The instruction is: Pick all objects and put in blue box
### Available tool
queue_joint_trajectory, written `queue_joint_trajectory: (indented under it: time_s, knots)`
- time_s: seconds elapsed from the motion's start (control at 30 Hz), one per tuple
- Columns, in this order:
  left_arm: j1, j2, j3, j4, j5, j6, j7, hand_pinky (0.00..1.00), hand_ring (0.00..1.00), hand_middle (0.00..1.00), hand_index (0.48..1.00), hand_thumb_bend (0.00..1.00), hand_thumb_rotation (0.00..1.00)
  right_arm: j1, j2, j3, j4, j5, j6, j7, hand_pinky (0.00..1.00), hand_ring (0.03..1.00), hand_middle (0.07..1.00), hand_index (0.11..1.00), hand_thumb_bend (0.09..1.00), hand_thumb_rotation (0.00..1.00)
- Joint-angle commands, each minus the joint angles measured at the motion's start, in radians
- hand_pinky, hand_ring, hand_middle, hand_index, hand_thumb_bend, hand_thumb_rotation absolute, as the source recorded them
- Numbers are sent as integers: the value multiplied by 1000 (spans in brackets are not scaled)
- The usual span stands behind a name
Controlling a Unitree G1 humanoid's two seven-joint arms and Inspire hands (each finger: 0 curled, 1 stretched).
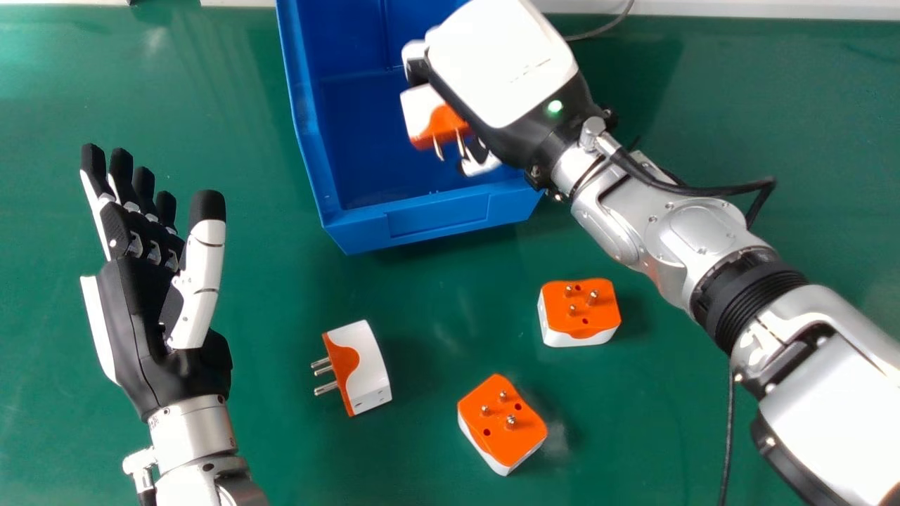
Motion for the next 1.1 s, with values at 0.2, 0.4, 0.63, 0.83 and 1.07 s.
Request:
queue_joint_trajectory:
  time_s: [0.2,0.4,0.63,0.83,1.07]
  knots:
    - [-7,-19,-1,-6,8,-30,-3,1000,1000,1000,1000,642,388,-6,-65,19,-176,1,67,222,373,504,575,554,591,46]
    - [-7,-17,-3,-6,8,-28,-7,1000,1000,1000,1000,636,384,11,-93,29,-237,-22,99,280,598,683,728,715,739,224]
    - [-11,-16,-2,-2,3,-28,-11,1000,1000,1000,1000,630,382,23,-108,24,-275,-27,101,256,795,838,861,854,867,410]
    - [-5,-18,-3,-10,9,-23,-6,1000,1000,1000,1000,631,380,45,-126,13,-343,-30,122,253,869,896,911,907,916,496]
    - [15,-22,-7,-24,-3,-23,-17,1000,1000,1000,1000,642,382,180,-172,-73,-573,29,132,258,947,958,964,962,967,600]
